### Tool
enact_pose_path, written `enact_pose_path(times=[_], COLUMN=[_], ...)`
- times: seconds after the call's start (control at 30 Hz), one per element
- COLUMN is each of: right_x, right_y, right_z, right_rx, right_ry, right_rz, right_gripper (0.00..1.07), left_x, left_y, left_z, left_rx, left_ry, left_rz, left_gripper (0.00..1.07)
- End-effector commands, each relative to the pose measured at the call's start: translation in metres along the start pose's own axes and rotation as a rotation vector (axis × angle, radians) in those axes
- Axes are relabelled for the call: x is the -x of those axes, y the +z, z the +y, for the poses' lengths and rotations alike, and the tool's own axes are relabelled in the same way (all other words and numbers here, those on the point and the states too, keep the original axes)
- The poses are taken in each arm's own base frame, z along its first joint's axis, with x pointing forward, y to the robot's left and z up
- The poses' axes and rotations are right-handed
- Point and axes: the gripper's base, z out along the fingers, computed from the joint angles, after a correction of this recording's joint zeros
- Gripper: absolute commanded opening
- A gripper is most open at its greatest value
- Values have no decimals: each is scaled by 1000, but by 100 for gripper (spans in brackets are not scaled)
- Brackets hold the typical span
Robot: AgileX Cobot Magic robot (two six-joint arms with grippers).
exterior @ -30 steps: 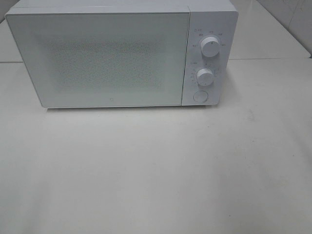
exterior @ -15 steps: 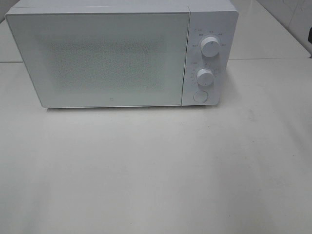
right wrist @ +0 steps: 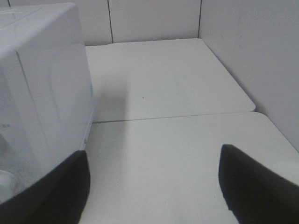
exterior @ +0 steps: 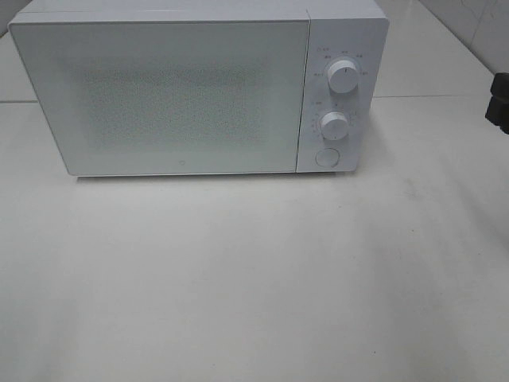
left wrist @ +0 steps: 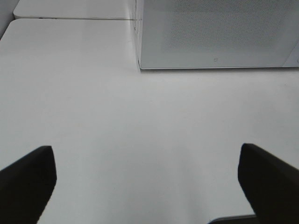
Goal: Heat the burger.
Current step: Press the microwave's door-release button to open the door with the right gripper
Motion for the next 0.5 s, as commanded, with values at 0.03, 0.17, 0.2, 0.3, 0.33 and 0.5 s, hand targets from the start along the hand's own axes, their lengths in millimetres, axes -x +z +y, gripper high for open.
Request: enact_pose_path(times=[0.03,0.17,0.2,0.3,0.33,0.5], right_x=[-2,-14,-17,-24,-24,-35], right_y=[0,1,2,3,3,5], right_z=[-4,10,20,33,33,50], right_rx=[-49,-66,-59,-47,-47,-32], right_ry=[9,-15,-31,-33,-33,-33], right_rz=[-53,-73,-82,-81,-81,-72], right_gripper=[76,76,76,76,76,76], left_x=[-1,-1,-1,-1,-1,-1], left_y=[-2,-2,-2,-2,-2,-2], left_z=[0,0,0,0,0,0], left_rx=[0,0,0,0,0,0], left_ry=[-1,-1,-1,-1,-1,-1], left_rz=[-24,-24,-24,-24,-24,-24], left_gripper=[98,98,98,98,98,98])
